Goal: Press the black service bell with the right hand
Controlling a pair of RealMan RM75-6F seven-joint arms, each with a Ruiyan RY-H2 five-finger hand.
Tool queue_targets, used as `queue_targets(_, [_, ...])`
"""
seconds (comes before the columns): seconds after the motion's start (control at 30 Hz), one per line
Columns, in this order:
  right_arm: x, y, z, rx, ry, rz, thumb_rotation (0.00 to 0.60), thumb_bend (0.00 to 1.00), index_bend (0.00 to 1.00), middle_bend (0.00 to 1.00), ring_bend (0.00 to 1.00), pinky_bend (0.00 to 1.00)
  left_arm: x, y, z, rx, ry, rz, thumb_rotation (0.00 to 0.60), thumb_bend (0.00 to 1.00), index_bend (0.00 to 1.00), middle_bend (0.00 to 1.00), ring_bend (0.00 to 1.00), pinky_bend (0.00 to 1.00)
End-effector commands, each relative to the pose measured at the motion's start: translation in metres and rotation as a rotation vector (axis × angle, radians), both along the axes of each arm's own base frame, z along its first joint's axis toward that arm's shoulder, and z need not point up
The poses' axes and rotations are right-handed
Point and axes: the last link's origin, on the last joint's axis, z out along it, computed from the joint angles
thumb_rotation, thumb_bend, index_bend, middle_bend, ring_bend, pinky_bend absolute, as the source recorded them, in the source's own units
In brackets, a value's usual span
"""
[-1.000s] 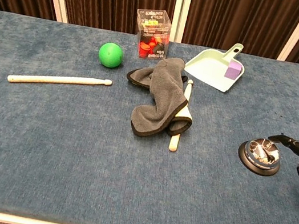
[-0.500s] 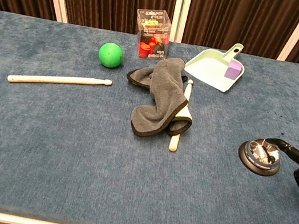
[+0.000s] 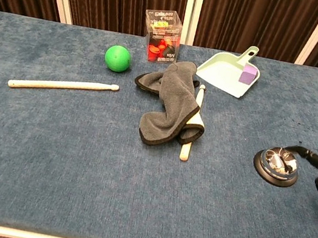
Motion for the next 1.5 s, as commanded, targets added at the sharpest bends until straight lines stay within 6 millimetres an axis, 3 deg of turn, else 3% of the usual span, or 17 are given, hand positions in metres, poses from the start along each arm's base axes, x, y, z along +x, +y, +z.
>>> queue_targets(0.03, [-0.002, 0.002, -0.005, 0.016, 0.009, -0.012, 0.600, 1.00, 0.00, 1.00, 0.85, 0.83, 0.000, 0.000, 0.000, 0.001, 0.000, 0.001, 0.600, 0.09, 0.15, 0.07, 0.01, 0.15])
queue_targets(0.27, [0.008, -0.003, 0.005, -0.043, -0.038, 0.027, 0.600, 1.00, 0.00, 1.00, 0.85, 0.83, 0.001, 0.000, 0.001, 0.004, -0.002, -0.006, 0.600, 0.09, 0.15, 0.07, 0.01, 0.15])
queue_targets(0.6, [-0.003, 0.000, -0.003, 0.009, -0.008, -0.016, 0.600, 1.00, 0.00, 1.00, 0.85, 0.83, 0.000, 0.000, 0.000, 0.000, -0.001, 0.001, 0.600, 0.09, 0.15, 0.07, 0.01, 0.15])
queue_targets(0.9, [0.008, -0.005, 0.007, -0.049, -0.057, 0.031, 0.600, 1.00, 0.00, 1.00, 0.85, 0.83, 0.000, 0.001, -0.001, -0.003, 0.003, -0.001, 0.600, 0.09, 0.15, 0.07, 0.01, 0.15])
queue_targets(1.27, [-0.006, -0.001, -0.005, 0.014, -0.011, -0.030, 0.600, 1.00, 0.00, 1.00, 0.85, 0.83, 0.002, 0.001, -0.002, -0.010, -0.003, -0.003, 0.600, 0.09, 0.15, 0.07, 0.01, 0.15])
queue_targets(1.4, [0.001, -0.005, 0.005, -0.032, -0.041, -0.003, 0.600, 1.00, 0.00, 1.00, 0.85, 0.83, 0.002, 0.001, -0.001, -0.006, -0.004, -0.005, 0.600, 0.09, 0.15, 0.07, 0.01, 0.15])
queue_targets(1.5, [0.009, -0.009, 0.023, -0.101, -0.078, 0.031, 0.600, 1.00, 0.00, 1.00, 0.85, 0.83, 0.004, 0.001, -0.001, -0.005, -0.005, -0.010, 0.600, 0.09, 0.15, 0.07, 0.01, 0.15])
